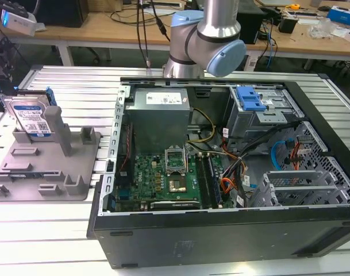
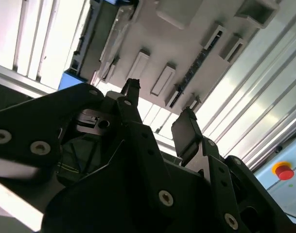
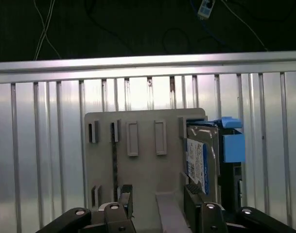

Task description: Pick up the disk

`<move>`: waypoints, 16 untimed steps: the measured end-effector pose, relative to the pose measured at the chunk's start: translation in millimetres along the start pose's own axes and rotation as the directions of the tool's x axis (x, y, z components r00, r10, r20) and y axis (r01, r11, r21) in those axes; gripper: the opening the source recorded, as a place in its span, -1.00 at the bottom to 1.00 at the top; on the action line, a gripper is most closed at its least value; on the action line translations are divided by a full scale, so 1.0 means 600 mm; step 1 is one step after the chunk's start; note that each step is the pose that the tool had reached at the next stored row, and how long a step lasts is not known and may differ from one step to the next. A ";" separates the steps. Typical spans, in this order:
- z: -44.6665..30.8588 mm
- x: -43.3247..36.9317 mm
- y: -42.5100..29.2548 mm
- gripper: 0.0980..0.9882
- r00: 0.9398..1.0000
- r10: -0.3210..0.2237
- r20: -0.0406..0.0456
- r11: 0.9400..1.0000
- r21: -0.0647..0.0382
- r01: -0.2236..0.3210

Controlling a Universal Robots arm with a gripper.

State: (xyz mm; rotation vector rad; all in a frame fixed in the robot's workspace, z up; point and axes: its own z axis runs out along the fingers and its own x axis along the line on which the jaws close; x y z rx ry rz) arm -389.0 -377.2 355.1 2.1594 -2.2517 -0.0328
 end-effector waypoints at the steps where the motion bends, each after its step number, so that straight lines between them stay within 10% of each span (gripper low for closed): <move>1: 0.000 -0.013 0.003 0.00 1.000 -0.001 0.000 1.000 0.000 0.001; 11: 0.001 -0.089 0.021 0.00 1.000 -0.004 0.000 1.000 0.001 0.004; 16: 0.002 -0.103 0.050 0.00 1.000 -0.005 0.000 1.000 0.001 0.005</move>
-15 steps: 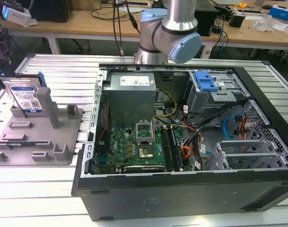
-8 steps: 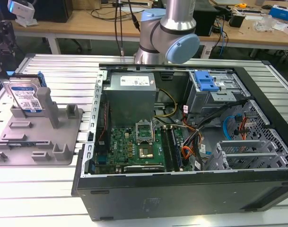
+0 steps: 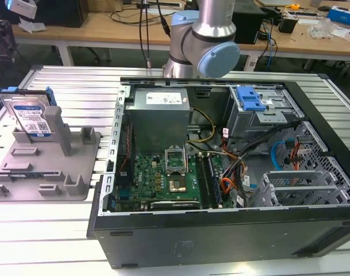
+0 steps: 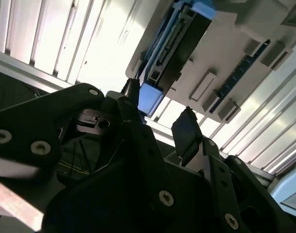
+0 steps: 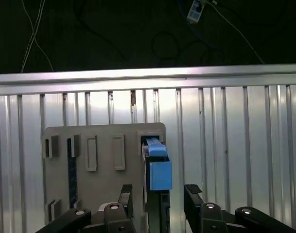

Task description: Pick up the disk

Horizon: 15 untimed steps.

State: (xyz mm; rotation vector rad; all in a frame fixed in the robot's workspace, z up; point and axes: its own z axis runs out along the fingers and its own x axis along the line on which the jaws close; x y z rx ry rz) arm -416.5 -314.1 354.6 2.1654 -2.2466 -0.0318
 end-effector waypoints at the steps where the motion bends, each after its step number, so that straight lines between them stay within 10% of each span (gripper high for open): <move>1: 0.000 0.000 0.003 0.00 1.000 -0.001 0.000 1.000 0.000 0.001; 15: 0.015 0.000 0.002 0.00 1.000 -0.008 -0.006 1.000 0.000 0.008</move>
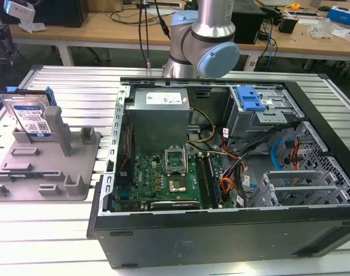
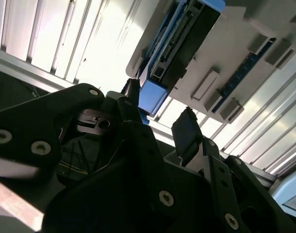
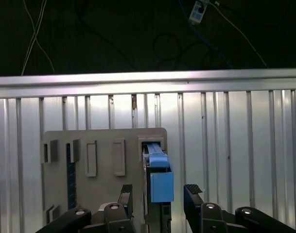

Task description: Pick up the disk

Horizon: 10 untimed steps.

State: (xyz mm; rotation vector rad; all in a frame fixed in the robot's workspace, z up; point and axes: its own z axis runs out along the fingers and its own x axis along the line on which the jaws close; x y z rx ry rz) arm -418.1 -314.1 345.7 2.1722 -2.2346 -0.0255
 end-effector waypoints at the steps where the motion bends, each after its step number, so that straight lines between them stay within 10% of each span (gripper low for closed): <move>1: 0.002 0.000 0.000 0.00 1.000 -0.001 -0.001 1.000 0.000 0.001; 10: 0.025 0.000 -0.001 0.00 1.000 -0.008 -0.008 1.000 0.000 0.008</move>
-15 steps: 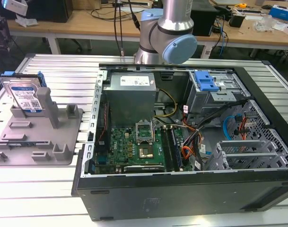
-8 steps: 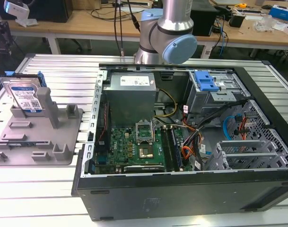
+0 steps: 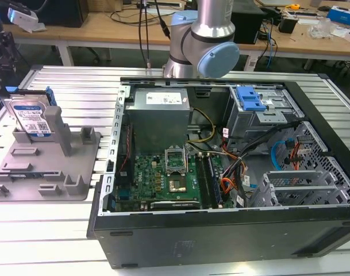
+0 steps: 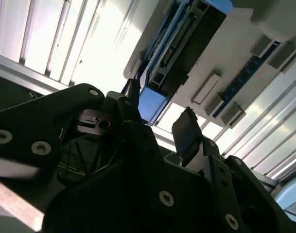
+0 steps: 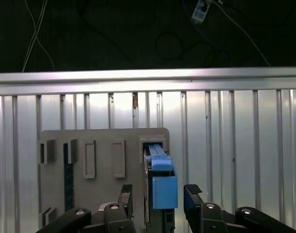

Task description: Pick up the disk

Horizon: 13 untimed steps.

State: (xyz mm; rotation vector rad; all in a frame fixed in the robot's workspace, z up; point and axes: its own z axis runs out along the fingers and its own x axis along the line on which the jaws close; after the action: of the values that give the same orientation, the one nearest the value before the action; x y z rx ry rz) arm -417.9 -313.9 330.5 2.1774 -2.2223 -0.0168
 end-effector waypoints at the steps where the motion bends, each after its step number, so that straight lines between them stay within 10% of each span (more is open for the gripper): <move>1: 0.002 0.000 0.000 0.00 1.000 -0.001 -0.001 1.000 0.000 0.001; 13: 0.016 -0.008 0.001 0.00 1.000 -0.005 -0.010 1.000 0.001 0.005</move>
State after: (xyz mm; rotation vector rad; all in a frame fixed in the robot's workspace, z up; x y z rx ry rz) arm -418.4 -309.4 320.9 2.1779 -2.2123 -0.0052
